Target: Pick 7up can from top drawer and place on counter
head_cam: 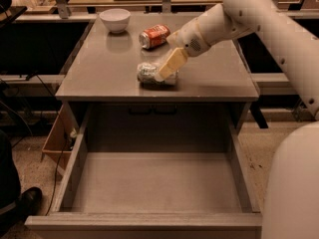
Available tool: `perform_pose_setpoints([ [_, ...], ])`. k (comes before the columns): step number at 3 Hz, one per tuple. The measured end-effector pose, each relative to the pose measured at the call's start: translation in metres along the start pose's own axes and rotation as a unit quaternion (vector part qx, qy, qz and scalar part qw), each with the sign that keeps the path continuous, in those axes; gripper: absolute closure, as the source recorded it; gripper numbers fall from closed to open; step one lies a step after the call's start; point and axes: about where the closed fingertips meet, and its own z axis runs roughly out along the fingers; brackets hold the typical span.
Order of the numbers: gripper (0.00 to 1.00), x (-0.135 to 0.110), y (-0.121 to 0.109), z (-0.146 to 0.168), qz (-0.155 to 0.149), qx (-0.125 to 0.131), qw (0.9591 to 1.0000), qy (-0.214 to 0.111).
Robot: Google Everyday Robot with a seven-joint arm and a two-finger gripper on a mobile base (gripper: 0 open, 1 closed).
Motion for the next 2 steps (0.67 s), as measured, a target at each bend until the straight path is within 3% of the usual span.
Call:
perform_pose_setpoints([
  [1,0.00,-0.005,0.013,-0.053,-0.013,0.012,0.9998,0.002],
  [2,0.00,0.008,0.029,-0.105,-0.009,0.028,0.9996,0.001],
])
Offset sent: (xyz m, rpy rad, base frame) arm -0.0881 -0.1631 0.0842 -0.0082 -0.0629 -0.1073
